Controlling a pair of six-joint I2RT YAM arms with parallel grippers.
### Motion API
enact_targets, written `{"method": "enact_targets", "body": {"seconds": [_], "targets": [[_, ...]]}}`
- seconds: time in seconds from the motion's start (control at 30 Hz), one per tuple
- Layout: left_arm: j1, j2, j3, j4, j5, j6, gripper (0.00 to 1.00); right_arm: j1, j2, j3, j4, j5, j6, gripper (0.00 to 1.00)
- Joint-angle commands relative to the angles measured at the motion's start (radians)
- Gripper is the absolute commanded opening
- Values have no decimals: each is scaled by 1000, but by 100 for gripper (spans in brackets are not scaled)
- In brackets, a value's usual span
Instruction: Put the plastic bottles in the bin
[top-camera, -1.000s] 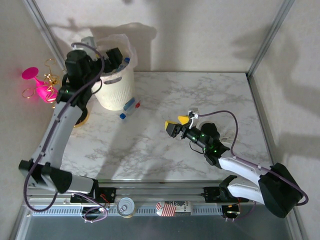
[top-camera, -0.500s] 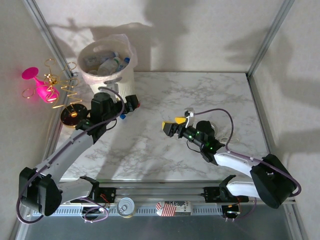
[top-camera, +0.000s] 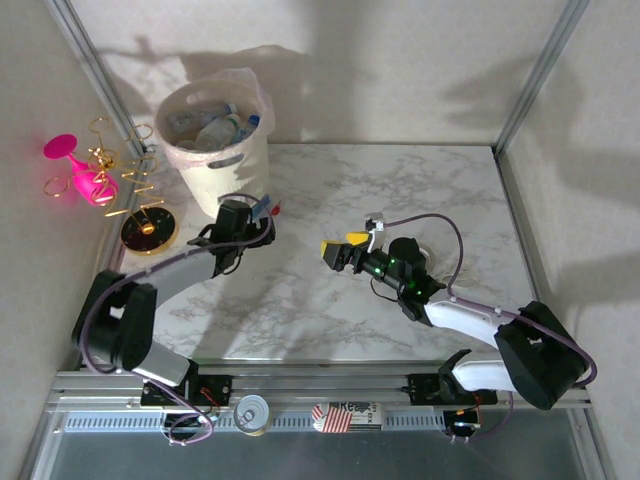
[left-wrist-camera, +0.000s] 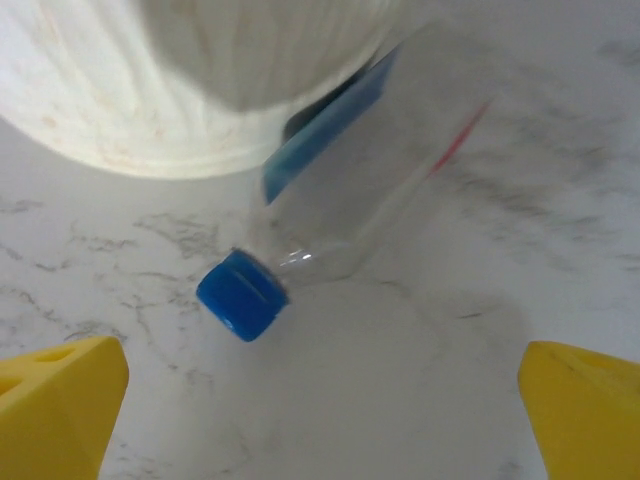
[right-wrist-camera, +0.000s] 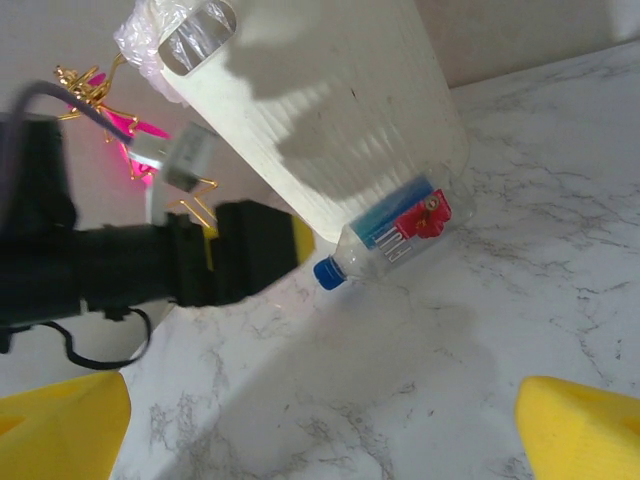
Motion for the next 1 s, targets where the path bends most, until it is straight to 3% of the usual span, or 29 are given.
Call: {"method": "enact_targets", "body": {"seconds": [0.0,0.3,0.6,0.83,0.97], "targets": [[0,71,60,35,-98,44,100,-5,-23,18,-3,13,0,99],[1,244,202,34,-109,54,100,-5,-80,-14,-28,51,-10,99],[0,361,336,23,-38,58,99,-5,-156,-42,-73,101,-32,99],[-1,394,378,20,92,15,93,-5,-185,-61,-78,118,-35,99],[-3,394,375,20,113,-6,90,-5,-193,-65,-82,121,-38,99]]}}
